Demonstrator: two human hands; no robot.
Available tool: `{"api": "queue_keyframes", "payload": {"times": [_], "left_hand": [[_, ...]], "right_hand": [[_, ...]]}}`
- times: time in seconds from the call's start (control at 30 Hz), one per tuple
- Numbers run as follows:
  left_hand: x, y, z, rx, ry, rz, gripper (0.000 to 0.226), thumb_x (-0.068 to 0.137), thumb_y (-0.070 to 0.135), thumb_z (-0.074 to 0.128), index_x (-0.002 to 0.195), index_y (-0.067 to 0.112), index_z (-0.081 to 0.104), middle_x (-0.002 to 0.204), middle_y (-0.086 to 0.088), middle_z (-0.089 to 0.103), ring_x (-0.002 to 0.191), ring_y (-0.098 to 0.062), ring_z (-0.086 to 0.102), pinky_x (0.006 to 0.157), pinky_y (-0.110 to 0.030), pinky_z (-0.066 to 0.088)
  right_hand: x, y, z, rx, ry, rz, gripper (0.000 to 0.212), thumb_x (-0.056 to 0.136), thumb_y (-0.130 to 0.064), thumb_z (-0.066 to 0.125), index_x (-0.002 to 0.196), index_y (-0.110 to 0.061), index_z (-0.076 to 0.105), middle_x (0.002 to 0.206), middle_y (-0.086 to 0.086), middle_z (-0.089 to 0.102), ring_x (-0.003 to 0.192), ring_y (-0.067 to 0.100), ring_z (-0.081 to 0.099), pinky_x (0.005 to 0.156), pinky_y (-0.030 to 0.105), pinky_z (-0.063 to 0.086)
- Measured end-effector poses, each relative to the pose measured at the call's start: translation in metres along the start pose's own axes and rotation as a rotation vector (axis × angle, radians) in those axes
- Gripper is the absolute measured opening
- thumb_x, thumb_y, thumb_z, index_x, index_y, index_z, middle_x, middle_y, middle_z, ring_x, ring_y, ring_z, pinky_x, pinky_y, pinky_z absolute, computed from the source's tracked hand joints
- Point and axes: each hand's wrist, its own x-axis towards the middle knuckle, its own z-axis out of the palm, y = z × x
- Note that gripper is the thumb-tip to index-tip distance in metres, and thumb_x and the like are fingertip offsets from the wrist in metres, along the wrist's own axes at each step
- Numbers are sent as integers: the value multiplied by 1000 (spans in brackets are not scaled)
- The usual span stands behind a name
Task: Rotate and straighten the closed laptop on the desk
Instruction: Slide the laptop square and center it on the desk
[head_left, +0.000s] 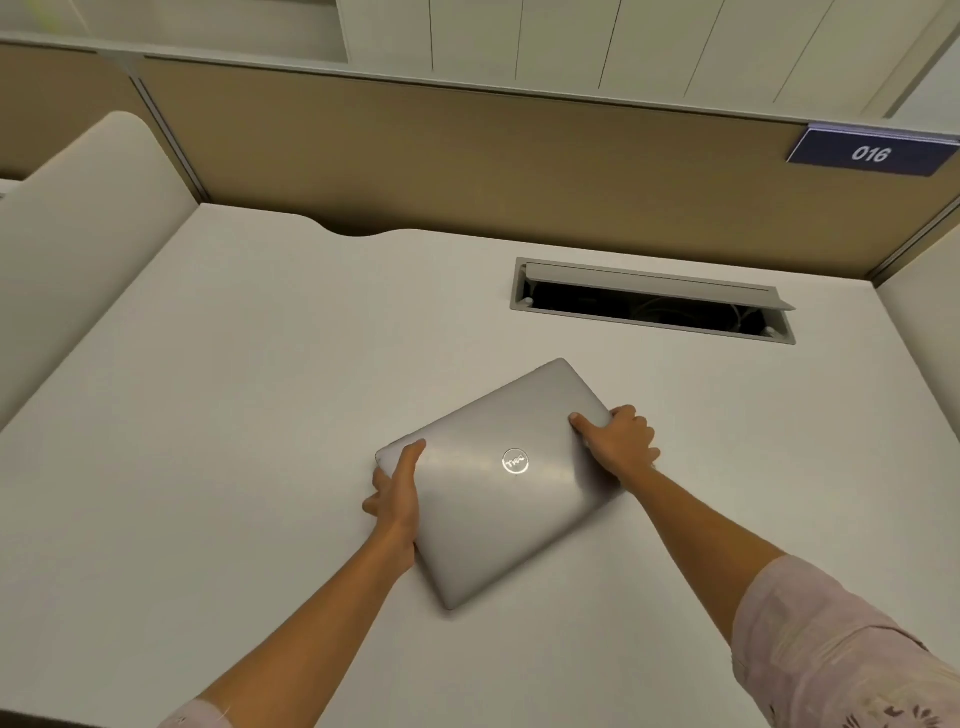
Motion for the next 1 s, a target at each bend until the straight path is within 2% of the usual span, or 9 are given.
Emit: {"api": "queue_keyframes", "payload": {"times": [0.13, 0.27, 0.37, 0.63, 0.9, 1.0], "left_hand": [[5, 10, 13, 80, -45, 43, 98, 68, 71, 62, 150, 39, 20, 150, 1, 17, 133, -27, 33, 110, -52, 31], [13, 22, 30, 201, -77, 132, 95, 76, 71, 56, 153, 37, 13, 156, -1, 12, 142, -31, 21, 115, -53, 21], [16, 31, 44, 282, -106, 198, 91, 78, 71, 54, 153, 35, 15, 156, -4, 15, 141, -35, 24, 114, -56, 24], [31, 56, 68, 368, -170, 265, 84, 79, 69, 52, 150, 29, 31, 155, -8, 25, 138, -34, 29, 112, -54, 28], [39, 62, 77, 492, -169, 289, 87, 76, 74, 47, 149, 32, 30, 155, -9, 26, 141, -33, 22, 114, -56, 21], [42, 59, 75, 518, -162, 290, 89, 73, 74, 48, 149, 31, 31, 154, -11, 26, 139, -35, 25, 114, -56, 24]], "right_hand": [[-14, 15, -2, 33, 109, 91, 73, 78, -64, 60, 125, -10, 46, 129, 14, 51, 124, 34, 42, 101, 50, 32], [-24, 33, -7, 122, 175, 175, 73, 79, -62, 60, 125, -8, 45, 130, 15, 49, 124, 34, 41, 100, 50, 33], [-29, 44, -10, 196, 210, 219, 70, 80, -57, 62, 125, -7, 43, 130, 15, 48, 125, 35, 40, 100, 51, 33], [-36, 59, -12, 304, 224, 289, 67, 80, -47, 68, 127, -7, 43, 132, 16, 47, 126, 36, 40, 101, 51, 34], [-40, 58, -10, 310, 220, 315, 62, 81, -40, 67, 127, -6, 43, 132, 16, 47, 126, 36, 40, 101, 49, 34], [-42, 59, -10, 294, 215, 314, 61, 82, -39, 66, 126, -5, 43, 131, 17, 47, 125, 35, 40, 101, 48, 34]]}}
